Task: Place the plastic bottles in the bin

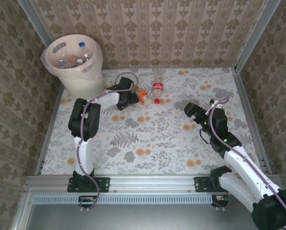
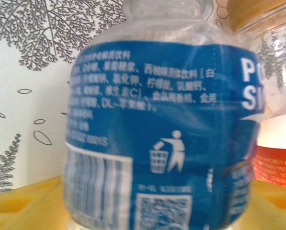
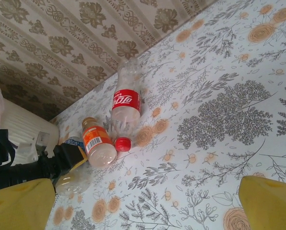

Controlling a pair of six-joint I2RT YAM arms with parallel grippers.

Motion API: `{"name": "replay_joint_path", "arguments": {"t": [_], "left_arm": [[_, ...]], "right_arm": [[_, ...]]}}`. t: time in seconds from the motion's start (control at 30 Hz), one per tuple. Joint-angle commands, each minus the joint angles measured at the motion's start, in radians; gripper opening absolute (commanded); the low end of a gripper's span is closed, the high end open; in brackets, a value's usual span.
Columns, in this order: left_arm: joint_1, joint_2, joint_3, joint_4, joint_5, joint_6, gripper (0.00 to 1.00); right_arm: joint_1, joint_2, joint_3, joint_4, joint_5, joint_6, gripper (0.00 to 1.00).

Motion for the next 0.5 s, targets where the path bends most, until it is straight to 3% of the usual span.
{"name": "replay_joint_path", "arguments": {"t": [0.0,0.27,0.47], "left_arm": [[0.002,-0.006,-0.004,-0.026,-0.025,0.031,0.78],[0.003,-0.029,-0.015,-0.024,-0.031,0.062,0.66],[0.006,-0.063,-0.03,-0.001,-0.033,0.091,0.58]], "right_arm": [[-0.007,0.016,0.002,0.036,-0.014,-0.002,1.0],[-0.007,0.04,0.01,0.032,-0.023,0.006,1.0],[-0.005,0.073,0.054,-0.013,-0.08,-0.081,1.0]]}}
